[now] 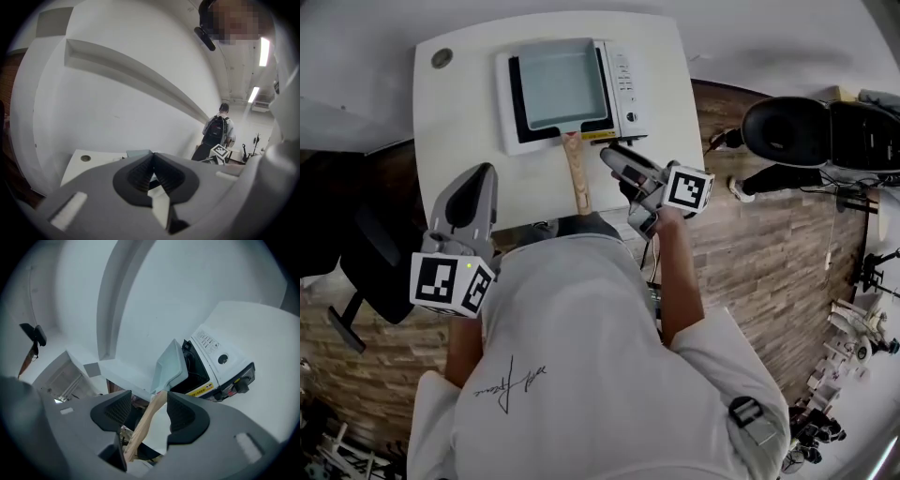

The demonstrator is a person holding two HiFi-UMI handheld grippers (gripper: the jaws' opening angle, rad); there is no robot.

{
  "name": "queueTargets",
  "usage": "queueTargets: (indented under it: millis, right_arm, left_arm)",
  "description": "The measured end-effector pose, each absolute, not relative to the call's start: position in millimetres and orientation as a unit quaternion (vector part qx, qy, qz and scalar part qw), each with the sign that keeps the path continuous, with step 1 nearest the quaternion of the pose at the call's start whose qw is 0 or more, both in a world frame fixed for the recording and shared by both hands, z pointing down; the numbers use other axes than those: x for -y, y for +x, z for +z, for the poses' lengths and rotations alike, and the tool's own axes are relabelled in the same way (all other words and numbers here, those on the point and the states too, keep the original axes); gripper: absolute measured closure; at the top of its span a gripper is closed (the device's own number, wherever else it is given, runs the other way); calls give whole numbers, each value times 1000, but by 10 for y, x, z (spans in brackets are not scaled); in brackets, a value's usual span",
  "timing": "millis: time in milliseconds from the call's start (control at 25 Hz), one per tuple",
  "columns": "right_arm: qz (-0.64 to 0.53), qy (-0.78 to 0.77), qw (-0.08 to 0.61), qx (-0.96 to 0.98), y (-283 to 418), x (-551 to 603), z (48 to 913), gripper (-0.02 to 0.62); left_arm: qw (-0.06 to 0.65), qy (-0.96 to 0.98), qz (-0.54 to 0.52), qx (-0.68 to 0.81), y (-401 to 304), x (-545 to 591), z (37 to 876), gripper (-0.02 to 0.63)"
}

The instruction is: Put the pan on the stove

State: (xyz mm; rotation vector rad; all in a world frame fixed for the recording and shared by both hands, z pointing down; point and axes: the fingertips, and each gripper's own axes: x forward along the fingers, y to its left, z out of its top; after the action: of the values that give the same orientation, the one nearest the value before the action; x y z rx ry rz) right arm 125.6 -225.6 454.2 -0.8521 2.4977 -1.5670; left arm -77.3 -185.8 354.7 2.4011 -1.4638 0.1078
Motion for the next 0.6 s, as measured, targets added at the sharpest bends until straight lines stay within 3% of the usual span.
queueTargets:
  millis: [440,600]
  right_arm:
    - [-429,-321,118,-836,1331,1952,3708,457]
    - [-371,-357,92,-852,1301,1784,3409,481]
  left_arm:
    - [144,849,10,508,-845,1648,3386,555]
    - [139,852,6,504,-881,1555,3270,555]
